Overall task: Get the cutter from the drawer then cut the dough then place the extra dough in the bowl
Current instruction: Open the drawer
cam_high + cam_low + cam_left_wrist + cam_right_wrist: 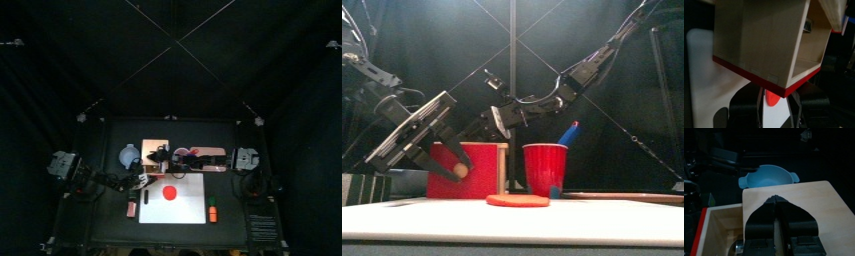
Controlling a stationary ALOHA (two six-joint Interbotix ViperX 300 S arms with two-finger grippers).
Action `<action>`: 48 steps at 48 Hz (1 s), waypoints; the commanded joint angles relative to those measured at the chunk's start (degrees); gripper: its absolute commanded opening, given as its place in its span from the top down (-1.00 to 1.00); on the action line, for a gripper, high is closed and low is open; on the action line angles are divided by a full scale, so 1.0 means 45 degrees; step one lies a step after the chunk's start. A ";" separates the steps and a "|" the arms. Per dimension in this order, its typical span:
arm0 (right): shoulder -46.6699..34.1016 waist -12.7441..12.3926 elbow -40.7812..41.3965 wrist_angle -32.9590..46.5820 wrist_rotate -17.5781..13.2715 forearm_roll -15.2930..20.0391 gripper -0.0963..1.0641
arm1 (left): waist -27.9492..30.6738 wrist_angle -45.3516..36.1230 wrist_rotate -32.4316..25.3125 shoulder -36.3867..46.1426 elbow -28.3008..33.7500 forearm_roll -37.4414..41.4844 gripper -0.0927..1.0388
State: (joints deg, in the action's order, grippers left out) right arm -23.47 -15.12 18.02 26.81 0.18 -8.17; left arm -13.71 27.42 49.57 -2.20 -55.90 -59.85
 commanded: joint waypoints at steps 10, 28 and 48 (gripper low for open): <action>0.0117 -0.0078 -0.0156 -0.0215 0.0020 -0.0020 0.78 | -0.0605 -0.0352 -0.0020 0.0352 0.0176 0.0117 -0.03; 0.0117 -0.0078 -0.0215 -0.0215 0.0020 -0.0020 0.78 | -0.0527 -0.0234 -0.0039 0.0234 0.0195 0.0977 -0.23; 0.0117 -0.0059 -0.0273 -0.0215 0.0020 -0.0020 0.78 | -0.0918 -0.0625 -0.0039 0.1172 -0.0039 0.2012 -0.52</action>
State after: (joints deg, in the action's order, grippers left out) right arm -23.64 -15.38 17.31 26.28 0.18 -8.26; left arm -16.88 25.58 49.48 0.97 -56.16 -51.24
